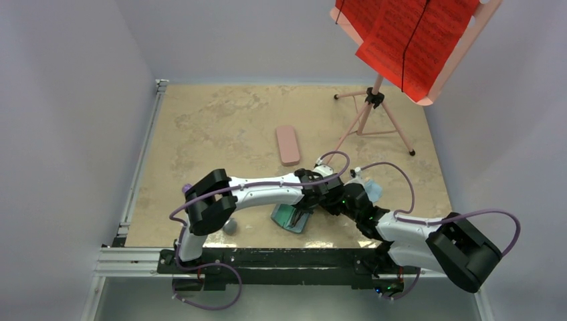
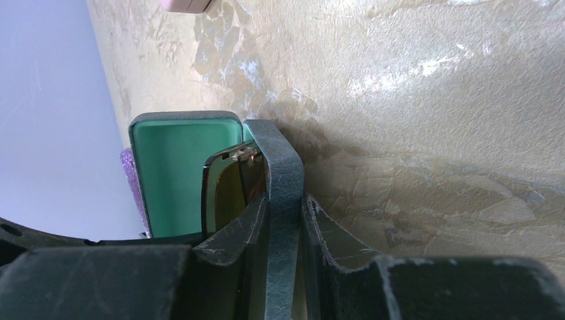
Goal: Organize the sunglasses
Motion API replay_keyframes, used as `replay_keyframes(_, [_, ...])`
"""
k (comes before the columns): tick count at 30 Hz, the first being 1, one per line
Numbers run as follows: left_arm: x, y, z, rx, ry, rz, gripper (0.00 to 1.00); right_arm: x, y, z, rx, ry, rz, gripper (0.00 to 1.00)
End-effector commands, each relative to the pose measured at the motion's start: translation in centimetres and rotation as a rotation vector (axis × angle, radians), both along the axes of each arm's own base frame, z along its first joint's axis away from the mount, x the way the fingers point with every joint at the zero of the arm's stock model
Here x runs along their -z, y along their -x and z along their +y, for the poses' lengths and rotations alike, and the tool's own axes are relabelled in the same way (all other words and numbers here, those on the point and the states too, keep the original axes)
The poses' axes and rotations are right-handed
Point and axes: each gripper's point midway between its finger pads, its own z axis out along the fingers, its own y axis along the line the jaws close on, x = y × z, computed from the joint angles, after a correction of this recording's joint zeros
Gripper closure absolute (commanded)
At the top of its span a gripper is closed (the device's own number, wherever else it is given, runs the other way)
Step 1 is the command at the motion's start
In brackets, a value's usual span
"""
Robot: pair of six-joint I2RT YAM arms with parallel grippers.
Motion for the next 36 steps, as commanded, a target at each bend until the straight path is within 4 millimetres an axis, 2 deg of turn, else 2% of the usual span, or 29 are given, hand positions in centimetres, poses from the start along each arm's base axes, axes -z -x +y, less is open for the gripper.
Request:
replay_keyframes(1, [-0.6, 0.6, -1.2, 0.016, 0.014, -0.017, 0.83, -1.1, 0.0, 0.9, -0.027, -0.051, -0.025, 0.77])
replay_keyframes(4, [-1.1, 0.6, -1.3, 0.017, 0.023, -0.020, 0.76, -1.1, 0.0, 0.9, -0.026, -0.053, -0.024, 0.77])
replay_keyframes(12, [-2.3, 0.7, -1.0, 0.021, 0.033, -0.028, 0.66, -1.1, 0.1, 0.6, -0.020, -0.047, -0.022, 0.77])
replay_keyframes(16, [-3.5, 1.5, -1.8, 0.049, 0.110, 0.000, 0.53, -1.1, 0.2, 0.5, -0.017, -0.044, -0.022, 0.77])
replay_keyframes(21, [-7.7, 3.0, -3.1, 0.116, 0.298, 0.031, 0.35, -1.1, 0.2, 0.3, -0.012, -0.038, -0.021, 0.77])
replay_keyframes(24, [-10.4, 4.7, -3.7, 0.212, 0.430, 0.071, 0.26, -0.9, 0.3, 0.1, -0.008, -0.028, -0.018, 0.77])
replay_keyframes(25, [-11.4, 5.5, -3.9, 0.243, 0.491, 0.088, 0.17, -0.8, 0.3, 0.1, -0.010, -0.024, -0.018, 0.77])
replay_keyframes(26, [-12.4, 5.9, -3.8, 0.257, 0.541, 0.085, 0.02, -0.7, 0.3, 0.1, -0.010, -0.021, -0.018, 0.77])
replay_keyframes(28, [-14.0, 5.9, -2.8, 0.252, 0.607, 0.060, 0.00, -0.6, 0.3, 0.0, -0.008, -0.017, -0.015, 0.78])
replay_keyframes(30, [-14.6, 5.1, -1.3, 0.203, 0.647, 0.038, 0.00, -0.5, 0.3, 0.1, -0.009, -0.017, -0.012, 0.79])
replay_keyframes(31, [-14.3, 4.4, -0.2, 0.151, 0.655, 0.030, 0.00, -0.6, 0.2, 0.2, -0.012, -0.020, -0.013, 0.80])
replay_keyframes(36, [-10.1, 0.4, 7.3, -0.182, 0.658, 0.014, 0.00, -0.6, 0.2, 0.6, -0.033, -0.019, -0.015, 0.83])
